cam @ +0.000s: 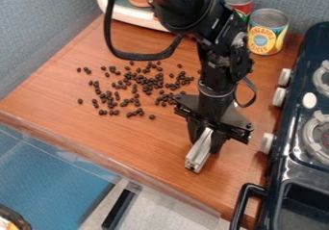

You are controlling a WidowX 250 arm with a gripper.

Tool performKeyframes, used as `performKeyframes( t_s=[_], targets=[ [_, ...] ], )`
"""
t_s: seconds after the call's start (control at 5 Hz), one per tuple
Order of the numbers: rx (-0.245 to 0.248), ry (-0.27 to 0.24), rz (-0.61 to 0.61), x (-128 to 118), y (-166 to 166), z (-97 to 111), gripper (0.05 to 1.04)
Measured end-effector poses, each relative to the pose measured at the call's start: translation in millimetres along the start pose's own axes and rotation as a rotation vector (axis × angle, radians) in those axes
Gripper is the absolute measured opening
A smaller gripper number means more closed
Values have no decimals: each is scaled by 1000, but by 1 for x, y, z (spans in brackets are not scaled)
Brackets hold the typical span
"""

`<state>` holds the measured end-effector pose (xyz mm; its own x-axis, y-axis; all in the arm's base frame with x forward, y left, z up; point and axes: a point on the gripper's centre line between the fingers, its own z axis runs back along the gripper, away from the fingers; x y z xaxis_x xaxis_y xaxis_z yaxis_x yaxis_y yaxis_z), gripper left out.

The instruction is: Sweep into pile

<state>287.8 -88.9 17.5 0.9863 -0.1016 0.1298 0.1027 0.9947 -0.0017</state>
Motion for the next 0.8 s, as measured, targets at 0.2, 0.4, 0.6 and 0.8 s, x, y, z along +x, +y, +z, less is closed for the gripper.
performKeyframes(
  t_s=[0.2,0.4,0.6,0.8],
  targets=[
    [-20,-7,70,4,6,13,373],
    [-73,-83,161,16,18,53,373],
    [-99,-148,264,17,38,87,373],
    [-61,-175,411,9,71,101,373]
  ],
)
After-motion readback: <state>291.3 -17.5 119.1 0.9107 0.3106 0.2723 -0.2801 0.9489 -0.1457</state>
